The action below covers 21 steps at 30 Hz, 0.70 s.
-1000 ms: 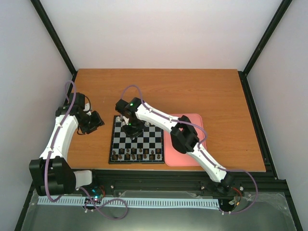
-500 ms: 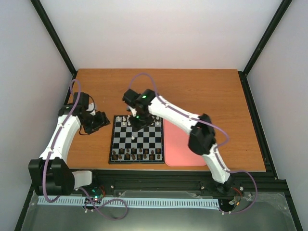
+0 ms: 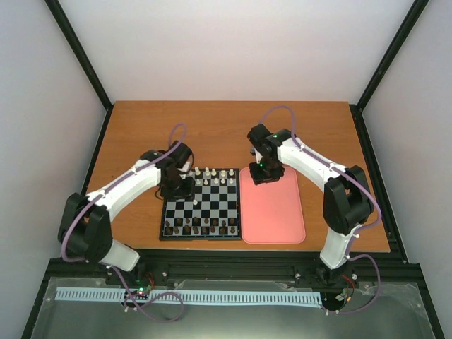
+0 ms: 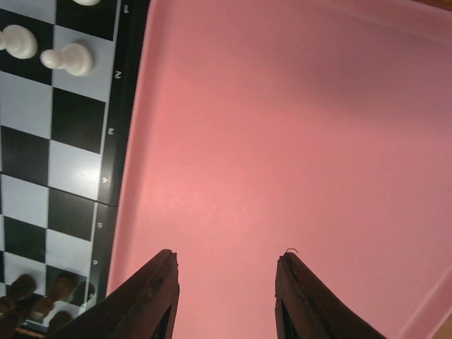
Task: Set up the chess pieces on the board
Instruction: Pick up the chess piece from the chessboard.
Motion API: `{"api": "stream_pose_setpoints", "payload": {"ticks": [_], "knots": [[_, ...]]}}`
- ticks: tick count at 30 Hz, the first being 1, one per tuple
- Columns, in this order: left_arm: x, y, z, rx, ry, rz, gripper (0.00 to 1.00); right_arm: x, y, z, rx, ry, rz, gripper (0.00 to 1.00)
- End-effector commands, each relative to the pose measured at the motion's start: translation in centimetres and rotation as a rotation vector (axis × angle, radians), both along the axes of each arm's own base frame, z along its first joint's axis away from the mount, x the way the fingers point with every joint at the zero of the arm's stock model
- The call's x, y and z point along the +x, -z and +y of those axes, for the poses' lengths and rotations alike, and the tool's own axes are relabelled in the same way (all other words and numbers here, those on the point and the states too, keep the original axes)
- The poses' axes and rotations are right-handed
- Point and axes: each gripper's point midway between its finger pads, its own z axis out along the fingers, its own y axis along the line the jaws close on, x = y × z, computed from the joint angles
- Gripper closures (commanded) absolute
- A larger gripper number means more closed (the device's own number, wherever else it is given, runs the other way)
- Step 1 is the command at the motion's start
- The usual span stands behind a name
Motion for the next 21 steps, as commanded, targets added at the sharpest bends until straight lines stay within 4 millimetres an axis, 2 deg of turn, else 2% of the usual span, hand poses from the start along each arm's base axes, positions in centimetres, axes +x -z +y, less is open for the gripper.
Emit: {"api": "stream_pose_setpoints", "payload": {"ticks": [1,6,11,21], "knots": [[1.1,1.0,-0.9,0.069,-0.012,-0.012,0.45,1.5,0.5,-0.5,0.025,-0.029,-0.044,0.61],[1.8,2.1,-1.3,0.084,-0.022,-0.007,0.51,2.0,0.7,-1.9,0.023,-0.023,-0.050,0.61],[2.3,3.2,-2.6,0.083,0.002,0.008,0.54,2.3,1.2,-3.2,0.034,-0.004,-0.040,0.61],[2.9,5.4,-3.5,0.080,0.000,0.048,0.59,2.3,1.8,-4.4,0.045,0.006,-0.021,0.61]]}}
